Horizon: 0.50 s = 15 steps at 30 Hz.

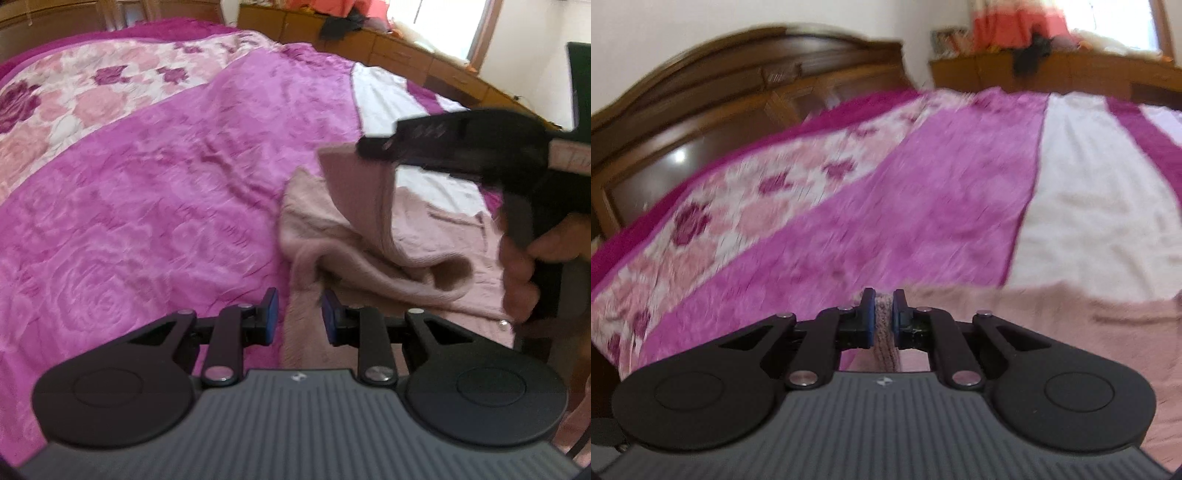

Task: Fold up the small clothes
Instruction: 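Lift the gripped side edge over the cardigan body with the right tool, then open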

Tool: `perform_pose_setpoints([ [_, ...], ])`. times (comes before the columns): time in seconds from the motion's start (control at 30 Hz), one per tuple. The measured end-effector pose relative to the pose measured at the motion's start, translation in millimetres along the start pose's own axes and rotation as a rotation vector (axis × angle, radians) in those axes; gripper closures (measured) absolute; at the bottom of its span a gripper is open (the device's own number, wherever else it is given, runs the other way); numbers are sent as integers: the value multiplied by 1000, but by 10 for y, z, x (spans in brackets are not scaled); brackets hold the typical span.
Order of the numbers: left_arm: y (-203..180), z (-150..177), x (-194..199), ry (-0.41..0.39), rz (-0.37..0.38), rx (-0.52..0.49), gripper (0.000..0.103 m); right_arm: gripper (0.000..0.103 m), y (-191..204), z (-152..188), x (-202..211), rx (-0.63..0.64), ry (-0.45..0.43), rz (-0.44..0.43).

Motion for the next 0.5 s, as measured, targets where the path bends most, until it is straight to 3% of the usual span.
perform_pose_setpoints([
  [0.13, -129, -15, -135, 12, 31, -29, 76, 94, -362, -245, 327, -43, -84, 56],
  [0.23, -160, -1, -275, 34, 3, -60, 76, 94, -701, -332, 619, -72, -135, 112],
  [0.33, -129, 16, -374, 44, -48, -82, 76, 94, -1053, -313, 896, -100, -168, 169],
  [0.5, -67, 65, -440, 69, -70, -55, 76, 94, -1684, -52, 1318, -159, -184, 297],
])
Point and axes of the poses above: each gripper's, at about its wrist camera, not at the fingertips, and x roughly against the way its jaws point, y to its left, z to its underside, the point moved 7 cm from there along -x, roughly the way its jaws point, and after that the axes turned 1 degree about -y, right-handed, at the moved point
